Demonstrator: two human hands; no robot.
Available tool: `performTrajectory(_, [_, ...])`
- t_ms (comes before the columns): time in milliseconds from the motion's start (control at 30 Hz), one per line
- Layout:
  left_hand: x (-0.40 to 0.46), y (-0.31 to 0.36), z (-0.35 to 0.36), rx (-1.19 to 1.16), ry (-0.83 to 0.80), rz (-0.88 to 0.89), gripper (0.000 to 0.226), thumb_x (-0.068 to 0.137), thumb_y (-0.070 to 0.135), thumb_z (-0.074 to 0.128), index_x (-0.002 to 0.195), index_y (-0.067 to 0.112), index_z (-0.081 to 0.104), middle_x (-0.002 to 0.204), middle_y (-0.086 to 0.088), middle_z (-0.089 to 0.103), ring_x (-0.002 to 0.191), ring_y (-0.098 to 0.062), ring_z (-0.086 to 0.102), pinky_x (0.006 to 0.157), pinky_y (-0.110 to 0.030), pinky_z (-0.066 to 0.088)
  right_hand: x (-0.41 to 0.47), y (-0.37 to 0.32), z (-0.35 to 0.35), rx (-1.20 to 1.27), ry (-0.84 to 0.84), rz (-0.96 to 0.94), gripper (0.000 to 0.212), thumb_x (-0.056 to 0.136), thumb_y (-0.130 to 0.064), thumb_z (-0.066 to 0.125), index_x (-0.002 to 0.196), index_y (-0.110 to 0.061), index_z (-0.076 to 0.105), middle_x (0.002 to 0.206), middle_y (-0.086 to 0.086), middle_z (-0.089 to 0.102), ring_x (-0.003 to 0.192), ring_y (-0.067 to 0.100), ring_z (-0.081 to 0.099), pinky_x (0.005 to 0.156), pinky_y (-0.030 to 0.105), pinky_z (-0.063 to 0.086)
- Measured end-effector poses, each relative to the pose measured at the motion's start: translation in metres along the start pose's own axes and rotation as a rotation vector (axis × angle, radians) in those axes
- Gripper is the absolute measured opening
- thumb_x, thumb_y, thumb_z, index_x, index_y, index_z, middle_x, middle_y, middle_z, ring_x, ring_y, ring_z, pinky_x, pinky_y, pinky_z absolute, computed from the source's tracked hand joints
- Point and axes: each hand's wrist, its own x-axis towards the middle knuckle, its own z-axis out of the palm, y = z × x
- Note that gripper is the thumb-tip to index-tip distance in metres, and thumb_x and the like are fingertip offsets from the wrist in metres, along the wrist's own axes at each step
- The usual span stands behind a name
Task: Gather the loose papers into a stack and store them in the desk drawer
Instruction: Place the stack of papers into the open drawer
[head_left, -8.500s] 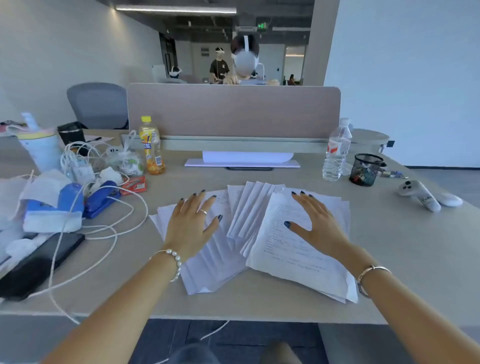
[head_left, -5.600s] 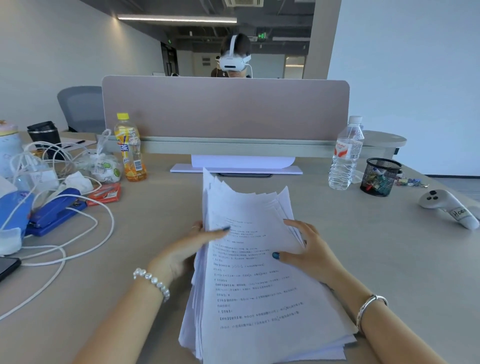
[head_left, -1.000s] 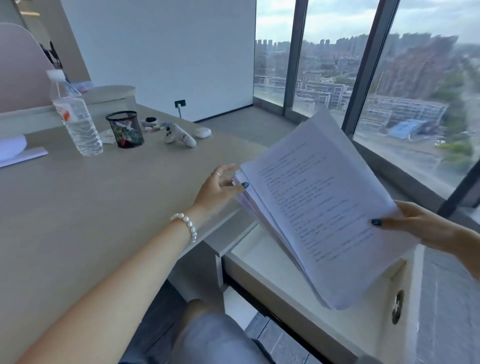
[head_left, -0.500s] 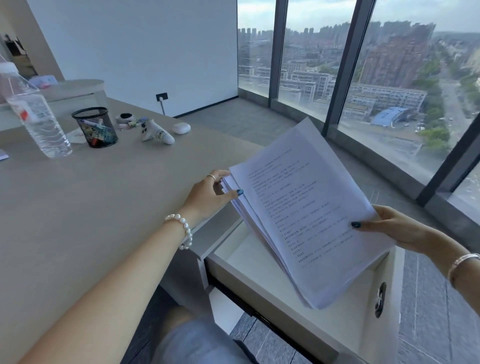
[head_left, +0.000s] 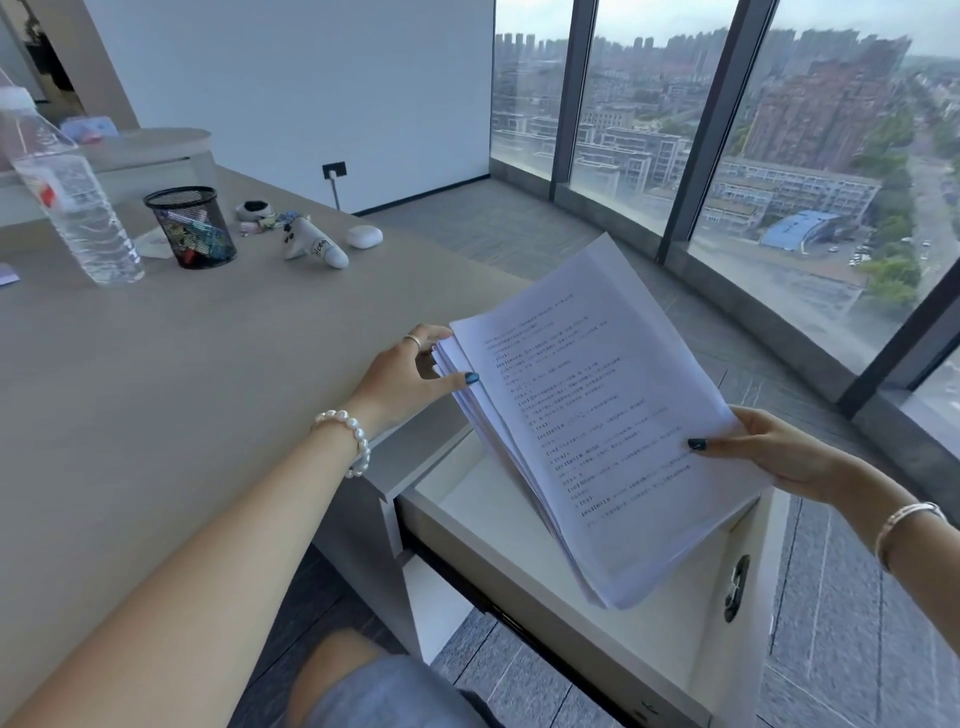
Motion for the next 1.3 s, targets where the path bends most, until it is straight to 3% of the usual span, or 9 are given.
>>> performTrajectory(100, [-0.001, 0.001, 0.001, 0.004, 0.005, -0.005, 0.064, 0.072, 0.042, 0.074, 0.128, 0.026, 0.048, 0.132, 0.001, 0.055, 0.124, -0.010, 0.048, 0.097, -0.022, 0.037, 0.001, -0.001, -0.004, 0.016, -0.012, 0.007, 0.050, 0.066, -0.015, 0.074, 0.114, -0.008, 0.063, 0.113, 0.019, 0.070, 0.090, 0.031, 0.071, 0.072, 0.037, 0.060])
performTrajectory(267, [-0.005, 0.004, 0.004, -0.003, 0.025, -0.029, 0.063, 0.071, 0.044, 0.074, 0.126, 0.026, 0.050, 0.126, 0.007, 0.060, 0.117, -0.007, 0.051, 0.092, -0.022, 0.036, 0.000, 0.006, -0.016, -0.022, -0.052, 0.020, 0.061, 0.058, -0.026, 0.086, 0.113, -0.011, 0.064, 0.106, 0.012, 0.074, 0.094, 0.033, 0.070, 0.069, 0.035, 0.060])
performTrajectory(433, [-0.005, 0.005, 0.006, 0.042, 0.059, -0.055, 0.061, 0.072, 0.047, 0.072, 0.126, 0.027, 0.049, 0.123, 0.008, 0.061, 0.114, -0.008, 0.051, 0.089, -0.022, 0.034, -0.006, 0.022, -0.034, -0.024, -0.060, 0.069, 0.051, 0.069, -0.015, 0.075, 0.117, -0.007, 0.061, 0.104, 0.012, 0.074, 0.092, 0.033, 0.071, 0.071, 0.037, 0.060])
performTrajectory(567, [-0.003, 0.007, 0.007, 0.054, 0.066, -0.068, 0.060, 0.072, 0.046, 0.072, 0.124, 0.026, 0.050, 0.121, 0.007, 0.063, 0.114, -0.008, 0.052, 0.090, -0.020, 0.033, -0.008, 0.037, -0.046, -0.066, -0.092, 0.121, 0.078, 0.043, -0.031, 0.090, 0.113, -0.008, 0.064, 0.104, 0.016, 0.074, 0.091, 0.035, 0.070, 0.066, 0.036, 0.060])
performTrajectory(700, [-0.001, 0.007, 0.009, 0.053, 0.088, -0.081, 0.058, 0.072, 0.045, 0.073, 0.122, 0.025, 0.053, 0.118, 0.008, 0.064, 0.114, -0.007, 0.054, 0.086, -0.015, 0.035, -0.004, 0.051, -0.054, -0.085, -0.121, 0.150, 0.086, 0.035, -0.036, 0.093, 0.111, -0.006, 0.064, 0.105, 0.017, 0.073, 0.092, 0.037, 0.070, 0.067, 0.037, 0.060])
performTrajectory(867, [0.000, 0.004, 0.011, 0.093, 0.092, -0.090, 0.059, 0.068, 0.050, 0.074, 0.119, 0.026, 0.054, 0.119, 0.007, 0.064, 0.117, -0.007, 0.053, 0.095, -0.023, 0.035, 0.012, 0.043, -0.047, -0.135, -0.194, 0.221, 0.043, 0.073, -0.007, 0.074, 0.114, -0.005, 0.063, 0.103, 0.014, 0.075, 0.091, 0.033, 0.071, 0.070, 0.036, 0.060])
performTrajectory(1067, [0.000, 0.006, 0.012, 0.093, 0.099, -0.090, 0.057, 0.069, 0.046, 0.075, 0.118, 0.024, 0.056, 0.120, 0.007, 0.064, 0.116, -0.006, 0.052, 0.097, -0.022, 0.036, 0.033, 0.030, -0.001, -0.272, -0.282, 0.234, 0.031, 0.077, -0.003, 0.070, 0.106, -0.013, 0.066, 0.101, 0.010, 0.075, 0.091, 0.030, 0.071, 0.074, 0.035, 0.059])
performTrajectory(1167, [0.001, 0.006, 0.011, 0.097, 0.102, -0.090, 0.055, 0.071, 0.044, 0.074, 0.118, 0.024, 0.056, 0.120, 0.007, 0.063, 0.117, -0.007, 0.052, 0.093, -0.022, 0.035, 0.040, 0.036, 0.018, -0.458, -0.285, 0.189, 0.043, 0.071, -0.013, 0.077, 0.111, -0.018, 0.063, 0.110, 0.008, 0.072, 0.097, 0.025, 0.070, 0.085, 0.036, 0.057])
performTrajectory(1300, [0.000, 0.005, 0.011, 0.107, 0.111, -0.086, 0.054, 0.071, 0.046, 0.074, 0.118, 0.025, 0.056, 0.120, 0.008, 0.064, 0.119, -0.008, 0.051, 0.091, -0.022, 0.033, 0.042, 0.050, 0.024, -0.686, -0.270, 0.161, 0.089, 0.063, -0.035, 0.083, 0.138, -0.029, 0.038, 0.134, -0.005, 0.050, 0.121, 0.018, 0.050, 0.103, 0.032, 0.040])
